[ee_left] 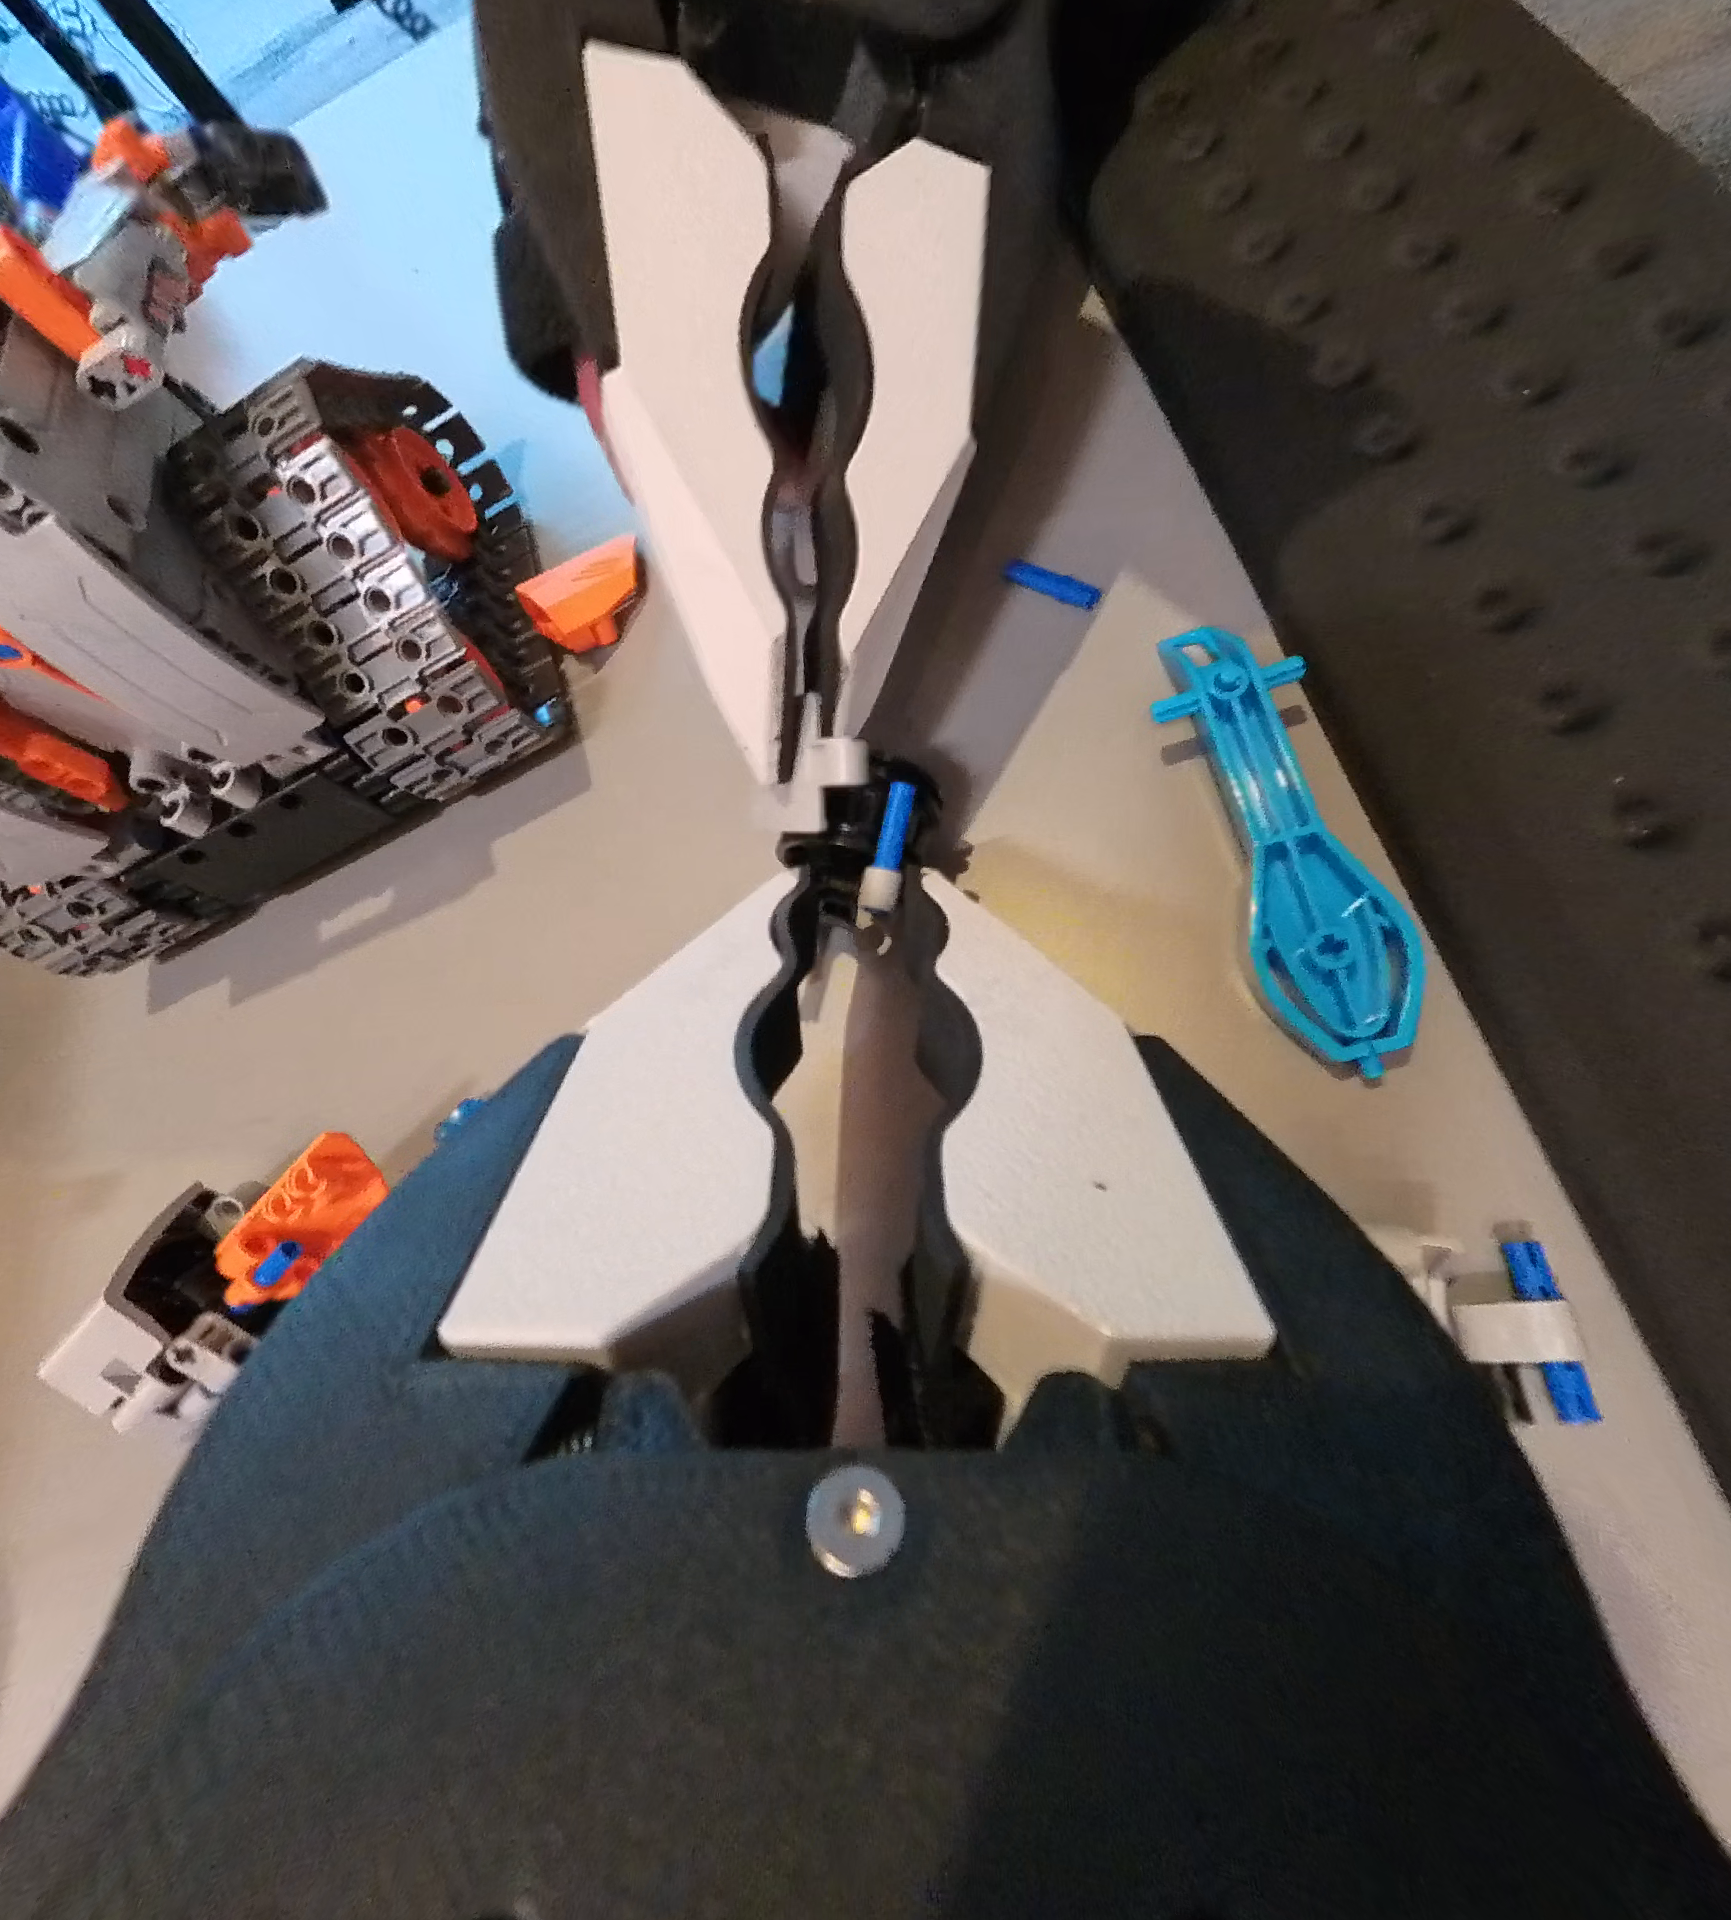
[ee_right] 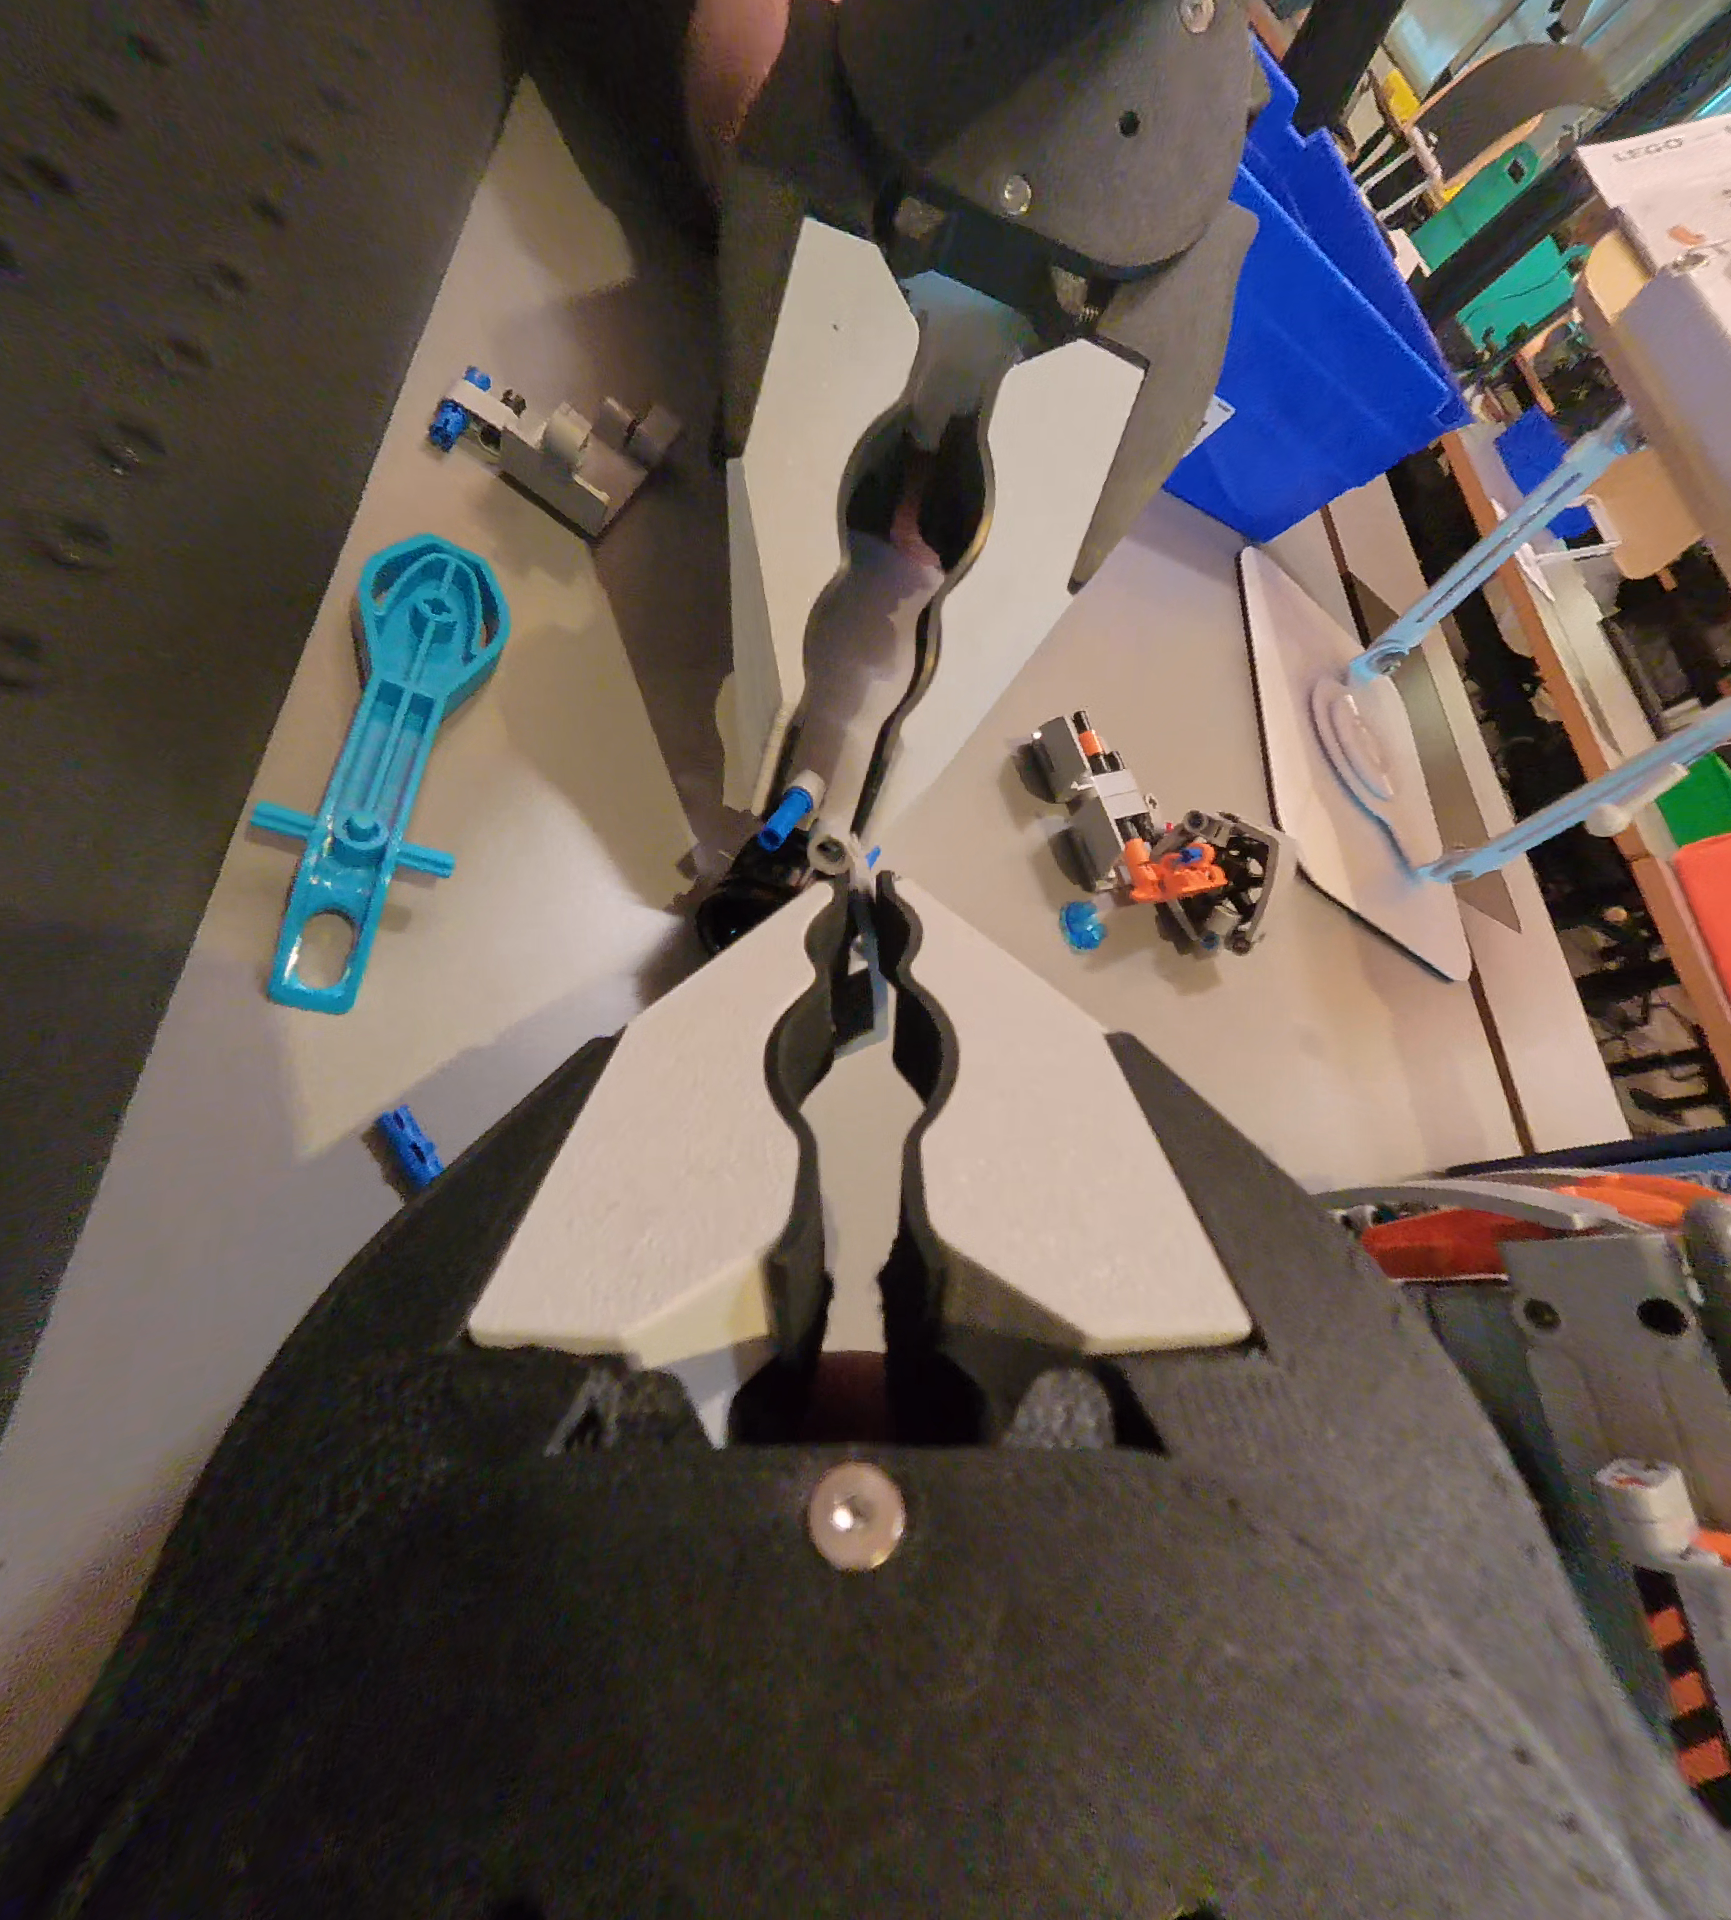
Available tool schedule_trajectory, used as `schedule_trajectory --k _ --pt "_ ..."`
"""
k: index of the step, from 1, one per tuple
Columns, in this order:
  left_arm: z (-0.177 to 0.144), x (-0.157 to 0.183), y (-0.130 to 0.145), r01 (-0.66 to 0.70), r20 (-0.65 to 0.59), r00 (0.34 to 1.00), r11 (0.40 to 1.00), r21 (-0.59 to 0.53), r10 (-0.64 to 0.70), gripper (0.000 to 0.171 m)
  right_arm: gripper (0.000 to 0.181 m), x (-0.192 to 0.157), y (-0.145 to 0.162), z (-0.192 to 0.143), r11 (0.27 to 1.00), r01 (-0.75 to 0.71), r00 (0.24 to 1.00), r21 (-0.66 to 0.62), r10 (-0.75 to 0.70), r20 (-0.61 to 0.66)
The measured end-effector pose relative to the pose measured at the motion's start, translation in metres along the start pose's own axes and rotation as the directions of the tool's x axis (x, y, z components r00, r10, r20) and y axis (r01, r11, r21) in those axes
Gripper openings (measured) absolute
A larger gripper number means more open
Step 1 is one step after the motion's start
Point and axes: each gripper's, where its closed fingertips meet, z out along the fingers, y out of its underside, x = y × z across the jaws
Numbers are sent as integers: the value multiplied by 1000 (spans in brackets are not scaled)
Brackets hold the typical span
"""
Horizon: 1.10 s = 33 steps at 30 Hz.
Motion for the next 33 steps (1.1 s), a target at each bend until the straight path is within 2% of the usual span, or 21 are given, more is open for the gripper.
schedule_trajectory --k 8,20,26,33 --pt "-1 -4 2 60 -20 998 998 17 -60 14 1 0 -3 3 983 175 980 -56 -179 -83" --pt "-2 -6 2 162 -88 984 986 48 -157 14 0 1 -3 3 979 197 974 -62 -202 -99" --pt "-3 -4 4 134 -117 985 990 36 -129 15 0 -2 -5 4 957 278 951 -87 -287 -115" --pt "-4 -5 4 161 -181 972 986 45 -151 15 0 -2 -7 6 947 309 940 -93 -319 -124"
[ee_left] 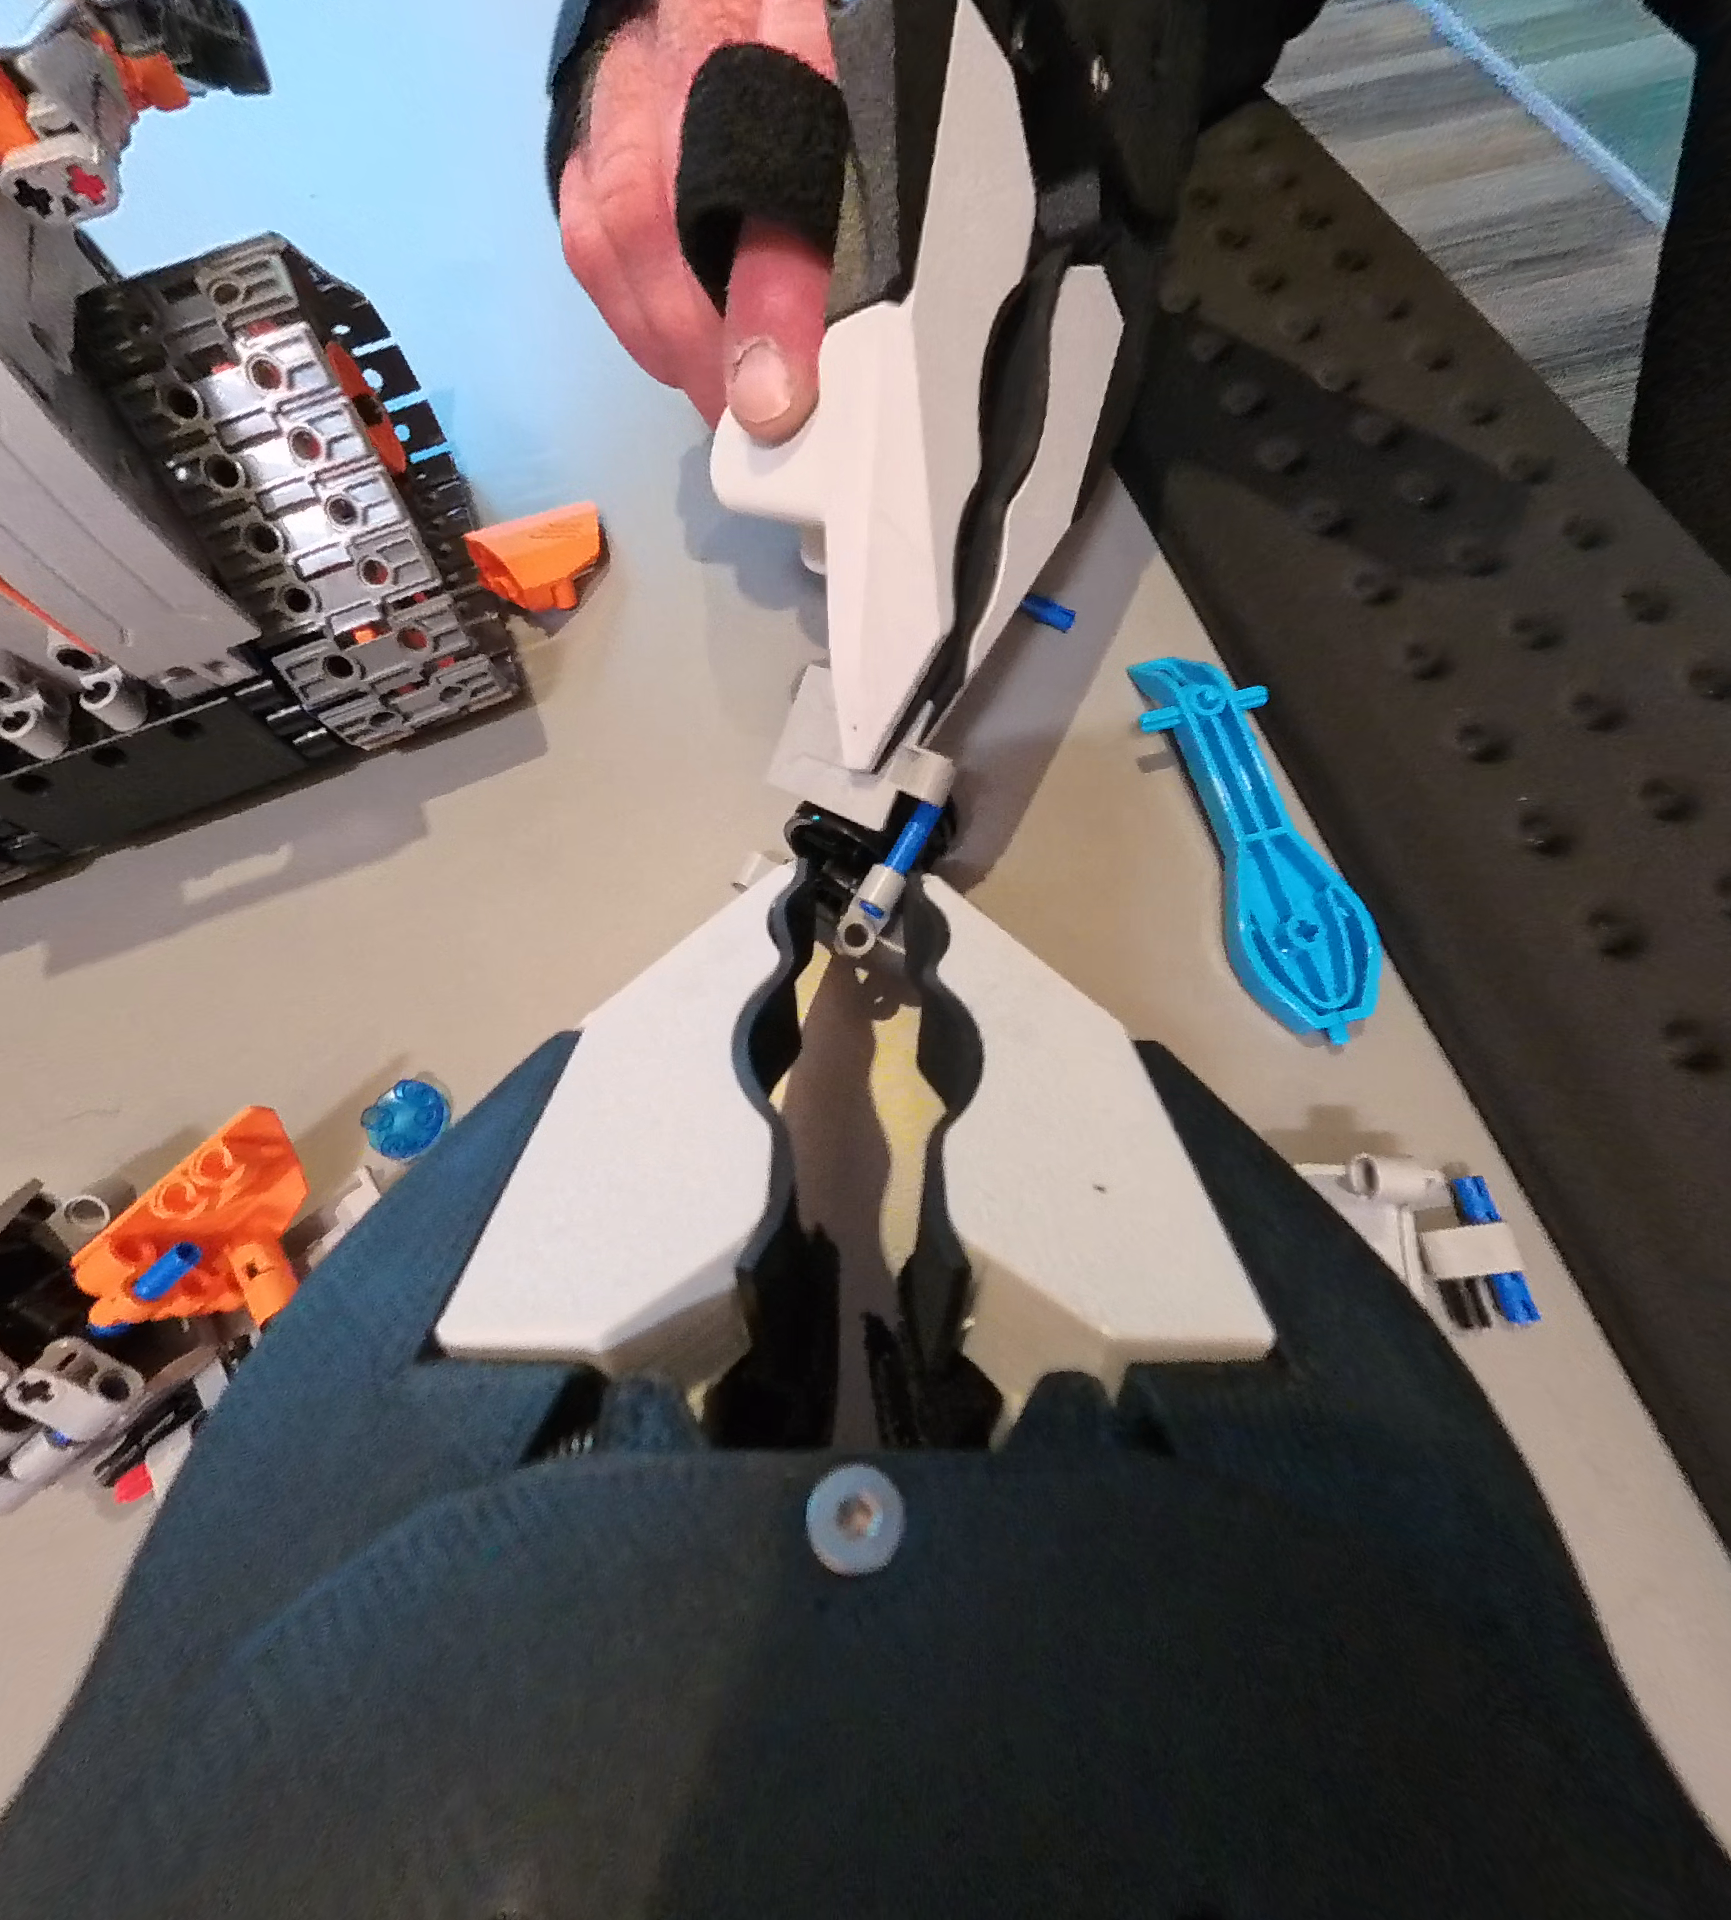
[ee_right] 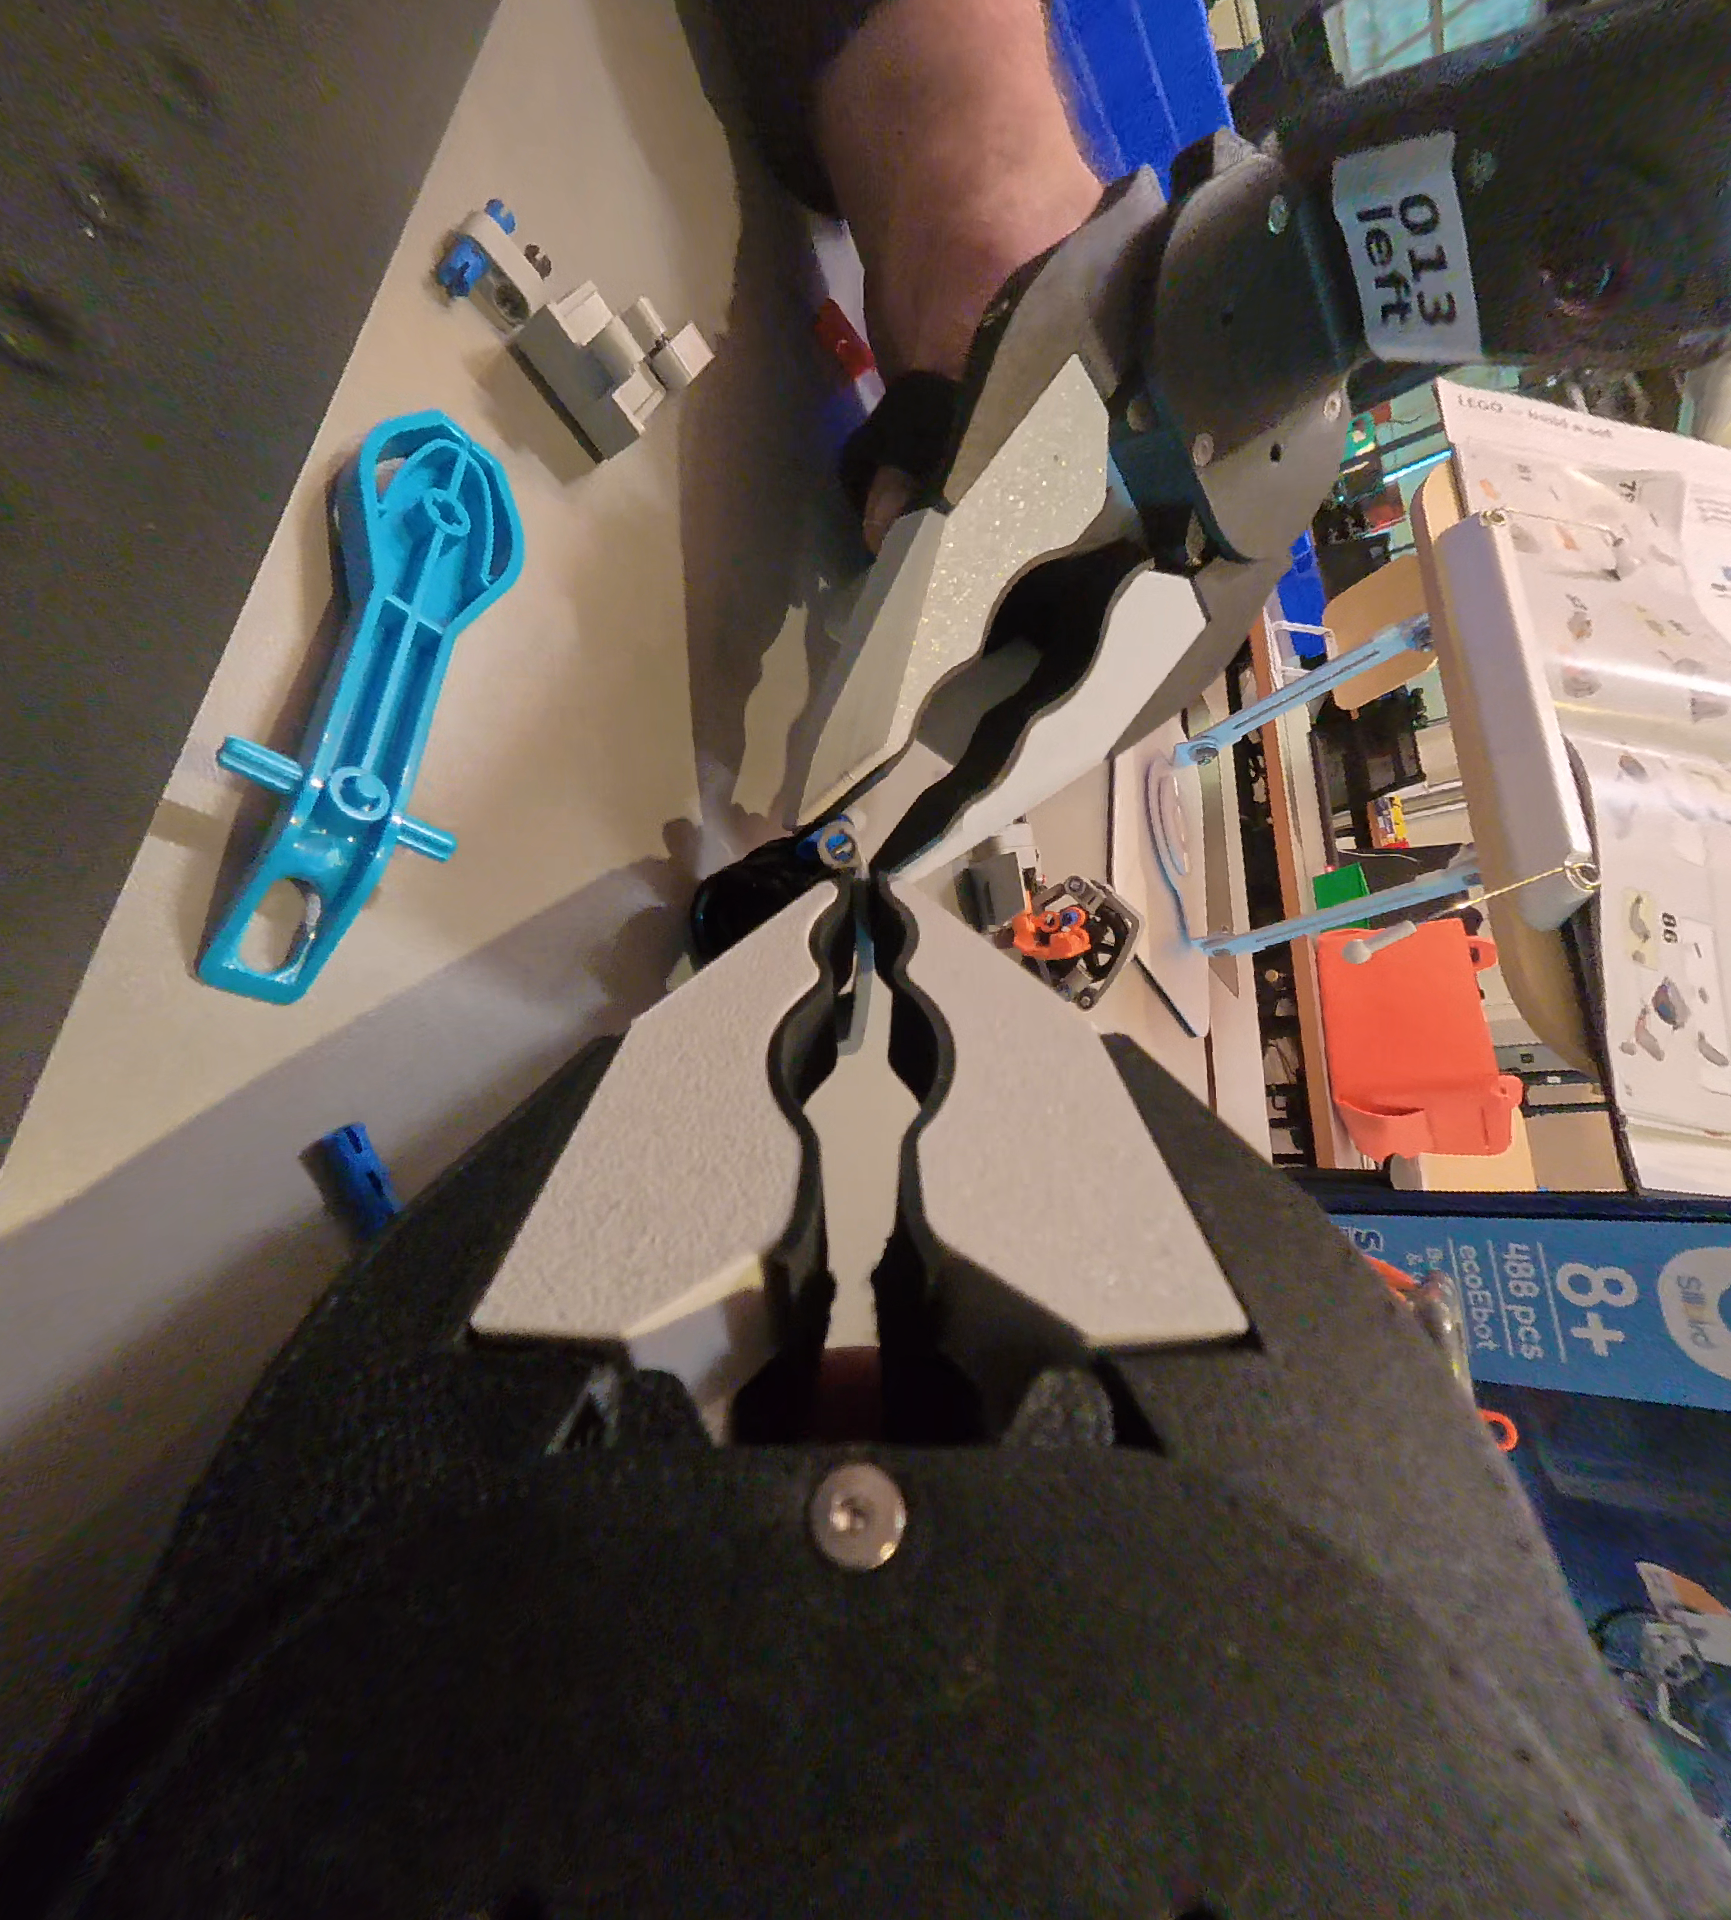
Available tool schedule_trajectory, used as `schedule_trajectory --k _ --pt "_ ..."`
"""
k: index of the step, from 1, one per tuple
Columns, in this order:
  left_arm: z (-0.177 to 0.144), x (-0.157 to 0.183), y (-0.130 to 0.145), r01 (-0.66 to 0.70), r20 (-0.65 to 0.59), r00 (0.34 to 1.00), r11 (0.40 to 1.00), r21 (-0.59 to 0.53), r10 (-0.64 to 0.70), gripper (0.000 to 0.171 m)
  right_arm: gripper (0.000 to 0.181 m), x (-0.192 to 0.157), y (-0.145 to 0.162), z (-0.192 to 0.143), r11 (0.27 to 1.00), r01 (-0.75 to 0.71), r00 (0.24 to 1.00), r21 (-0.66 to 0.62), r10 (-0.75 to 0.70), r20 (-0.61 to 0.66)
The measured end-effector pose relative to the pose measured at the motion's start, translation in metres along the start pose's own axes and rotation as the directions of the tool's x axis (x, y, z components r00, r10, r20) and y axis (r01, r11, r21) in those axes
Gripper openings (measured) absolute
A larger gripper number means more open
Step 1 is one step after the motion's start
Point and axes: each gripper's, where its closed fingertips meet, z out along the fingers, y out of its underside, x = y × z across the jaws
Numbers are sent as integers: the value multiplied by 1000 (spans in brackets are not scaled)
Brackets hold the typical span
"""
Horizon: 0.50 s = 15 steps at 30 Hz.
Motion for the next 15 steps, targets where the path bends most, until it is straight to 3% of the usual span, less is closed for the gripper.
schedule_trajectory --k 15 --pt "-1 -3 -1 115 -91 989 993 1 -115 15 0 2 0 1 999 44 999 -8 -44 -17"
